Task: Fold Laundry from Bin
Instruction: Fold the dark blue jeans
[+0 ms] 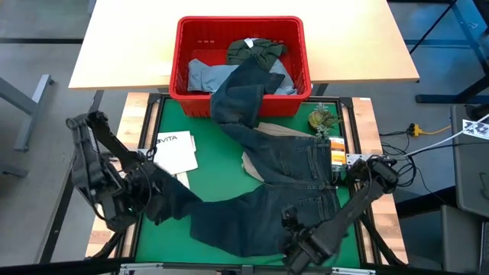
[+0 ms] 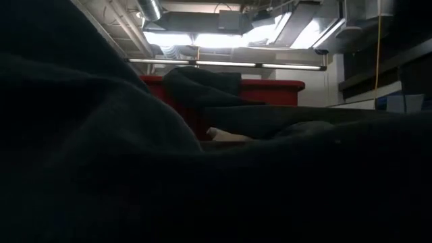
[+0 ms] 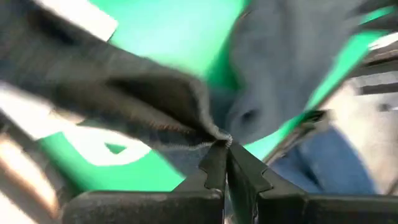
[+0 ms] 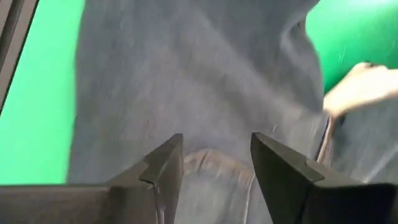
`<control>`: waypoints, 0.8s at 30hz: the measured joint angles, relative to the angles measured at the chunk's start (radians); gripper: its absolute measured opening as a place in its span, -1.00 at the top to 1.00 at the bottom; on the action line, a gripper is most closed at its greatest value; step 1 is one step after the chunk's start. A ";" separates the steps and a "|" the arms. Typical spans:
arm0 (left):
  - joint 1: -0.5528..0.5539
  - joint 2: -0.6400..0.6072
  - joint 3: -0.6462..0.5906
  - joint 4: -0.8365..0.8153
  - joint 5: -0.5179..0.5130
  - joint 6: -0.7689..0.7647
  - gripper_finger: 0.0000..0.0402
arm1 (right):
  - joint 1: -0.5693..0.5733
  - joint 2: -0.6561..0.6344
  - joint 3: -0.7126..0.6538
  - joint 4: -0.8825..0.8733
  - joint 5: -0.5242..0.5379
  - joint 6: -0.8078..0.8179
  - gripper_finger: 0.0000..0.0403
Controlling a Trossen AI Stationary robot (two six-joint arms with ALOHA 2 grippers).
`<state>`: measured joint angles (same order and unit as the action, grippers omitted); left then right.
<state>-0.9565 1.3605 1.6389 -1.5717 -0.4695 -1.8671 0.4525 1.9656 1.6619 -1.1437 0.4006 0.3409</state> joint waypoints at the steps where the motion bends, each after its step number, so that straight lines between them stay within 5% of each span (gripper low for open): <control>1: 0.000 0.000 0.027 0.000 -0.033 0.026 1.00 | -0.016 0.000 0.000 0.026 0.000 -0.031 0.08; 13: 0.000 0.000 0.307 0.000 -0.127 0.179 1.00 | -0.251 0.000 0.000 0.368 -0.303 -0.324 0.08; 24: 0.002 -0.001 0.379 0.001 -0.230 0.253 1.00 | -0.402 -0.001 -0.005 0.549 -0.412 -0.380 0.08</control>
<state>-0.9544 1.3594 2.0178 -1.5711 -0.6997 -1.6136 0.0508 1.9647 1.6569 -0.5944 -0.0114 -0.0389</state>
